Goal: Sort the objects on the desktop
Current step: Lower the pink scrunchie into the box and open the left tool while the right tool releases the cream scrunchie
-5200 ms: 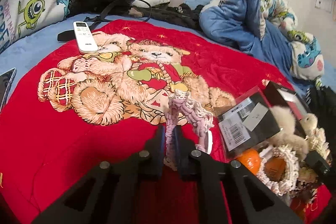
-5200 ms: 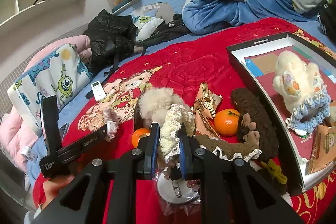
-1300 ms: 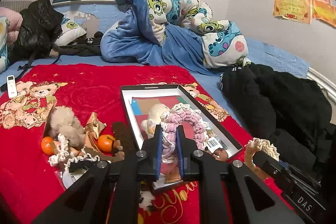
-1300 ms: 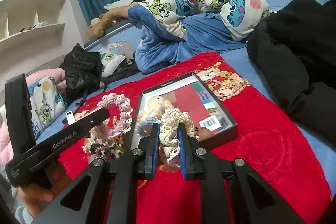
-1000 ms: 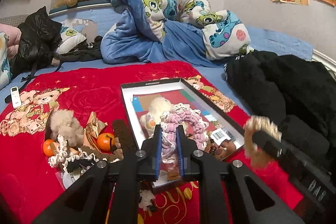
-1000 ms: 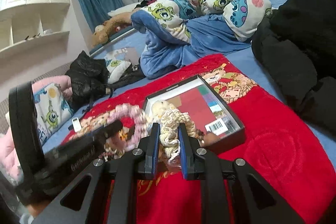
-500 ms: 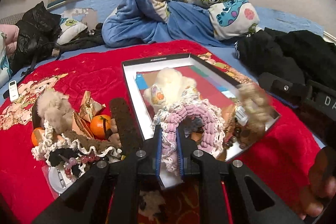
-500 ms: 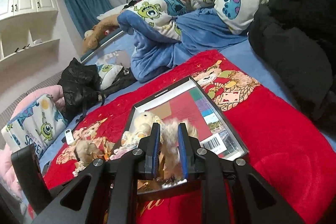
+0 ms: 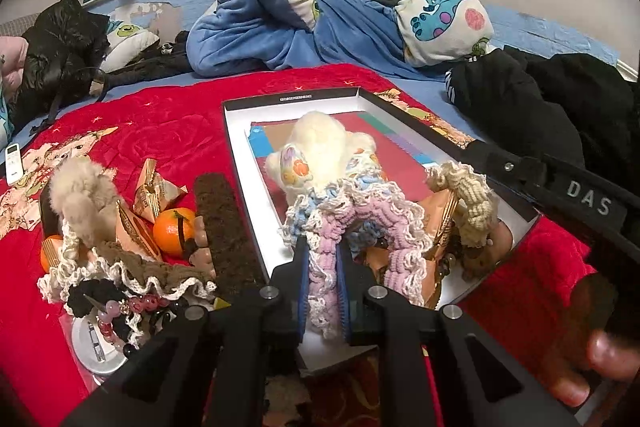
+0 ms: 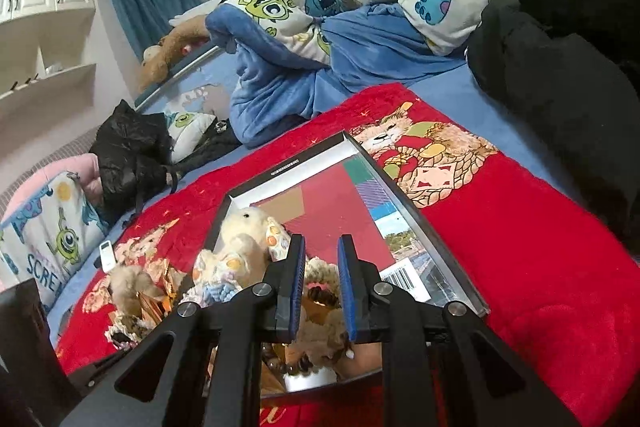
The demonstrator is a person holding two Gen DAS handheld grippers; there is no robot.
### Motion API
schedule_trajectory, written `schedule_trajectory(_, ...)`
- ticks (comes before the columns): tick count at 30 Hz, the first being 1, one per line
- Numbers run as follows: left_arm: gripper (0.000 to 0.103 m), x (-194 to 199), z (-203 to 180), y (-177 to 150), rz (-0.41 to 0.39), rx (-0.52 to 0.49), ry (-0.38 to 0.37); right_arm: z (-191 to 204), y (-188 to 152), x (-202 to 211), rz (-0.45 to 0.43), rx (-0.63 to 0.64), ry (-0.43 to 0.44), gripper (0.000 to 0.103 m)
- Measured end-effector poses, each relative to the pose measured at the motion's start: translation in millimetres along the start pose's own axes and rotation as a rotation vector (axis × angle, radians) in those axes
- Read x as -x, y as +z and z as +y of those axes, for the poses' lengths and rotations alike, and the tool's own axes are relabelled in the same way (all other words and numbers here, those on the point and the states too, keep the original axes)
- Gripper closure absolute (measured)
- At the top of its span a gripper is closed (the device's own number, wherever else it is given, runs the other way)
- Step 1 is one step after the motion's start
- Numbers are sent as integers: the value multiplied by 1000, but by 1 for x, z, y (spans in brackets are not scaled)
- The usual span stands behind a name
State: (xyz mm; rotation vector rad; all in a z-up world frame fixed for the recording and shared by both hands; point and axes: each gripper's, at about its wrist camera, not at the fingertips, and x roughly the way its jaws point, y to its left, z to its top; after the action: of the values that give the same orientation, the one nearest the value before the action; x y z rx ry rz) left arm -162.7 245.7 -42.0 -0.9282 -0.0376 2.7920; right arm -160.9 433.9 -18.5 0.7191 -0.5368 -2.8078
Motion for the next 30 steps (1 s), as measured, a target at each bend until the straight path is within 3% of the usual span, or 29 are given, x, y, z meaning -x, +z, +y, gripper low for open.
schedule_trajectory(20,89,1,2,0,-3,-5,6,-5,-5,10,1,31,-40,84)
schedule_trajectory(26,74,7,-1,0,-37,-14,21,1,-8,18,-11,67,-56,84)
schedule_trajectory(30,73,10,1,-1,-50,-10,26,3,-10,23,-17,76,-64,84)
